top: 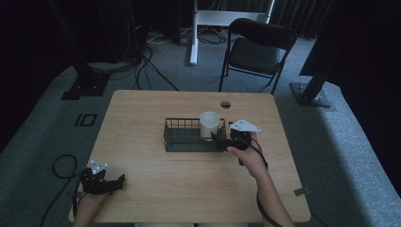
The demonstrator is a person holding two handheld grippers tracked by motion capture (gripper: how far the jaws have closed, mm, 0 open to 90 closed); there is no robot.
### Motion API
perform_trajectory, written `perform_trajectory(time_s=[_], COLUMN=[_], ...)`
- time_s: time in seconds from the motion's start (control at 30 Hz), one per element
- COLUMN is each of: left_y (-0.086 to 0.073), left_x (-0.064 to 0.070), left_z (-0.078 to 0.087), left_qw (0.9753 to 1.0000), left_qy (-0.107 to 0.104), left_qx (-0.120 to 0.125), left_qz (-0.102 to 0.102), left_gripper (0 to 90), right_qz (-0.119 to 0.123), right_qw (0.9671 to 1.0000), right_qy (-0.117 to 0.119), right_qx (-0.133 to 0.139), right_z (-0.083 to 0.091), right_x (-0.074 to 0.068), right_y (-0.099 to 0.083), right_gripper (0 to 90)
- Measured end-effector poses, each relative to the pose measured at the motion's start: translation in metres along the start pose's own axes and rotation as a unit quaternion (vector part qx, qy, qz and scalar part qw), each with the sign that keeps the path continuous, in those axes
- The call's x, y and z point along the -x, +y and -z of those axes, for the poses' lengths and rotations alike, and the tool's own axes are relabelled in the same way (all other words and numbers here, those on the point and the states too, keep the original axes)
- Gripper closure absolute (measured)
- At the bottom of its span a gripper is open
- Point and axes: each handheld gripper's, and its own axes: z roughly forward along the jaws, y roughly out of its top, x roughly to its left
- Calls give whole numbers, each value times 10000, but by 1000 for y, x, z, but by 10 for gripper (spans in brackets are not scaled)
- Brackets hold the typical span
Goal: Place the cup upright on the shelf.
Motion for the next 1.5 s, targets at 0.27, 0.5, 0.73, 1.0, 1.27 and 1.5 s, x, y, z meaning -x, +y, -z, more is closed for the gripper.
perform_trajectory(time_s=[0.27, 0.5, 0.73, 1.0, 1.27, 1.5], left_y=[0, 0, 0, 0, 0, 0], left_x=[0, 0, 0, 0, 0, 0], left_z=[0, 0, 0, 0, 0, 0], left_qw=[10000, 10000, 10000, 10000, 10000, 10000], left_qy=[0, 1, 0, 1, 1, 3], left_qx=[1, -1, 0, -1, 0, 2], left_qz=[0, -1, -2, -1, -1, -2], left_gripper=[1, 1, 1, 1, 1, 1], right_qz=[-93, -193, -223, -195, -322, -408], right_qw=[9999, 9997, 9992, 9981, 9970, 9951], right_qy=[-72, -99, -204, -391, -497, -632], right_qx=[-48, -98, -247, -443, -496, -648], right_z=[10, 12, 14, 17, 26, 36], right_x=[7, 11, 15, 22, 31, 40], right_y=[-14, -29, -47, -68, -81, -93], right_gripper=[125, 125, 125, 125, 125, 125])
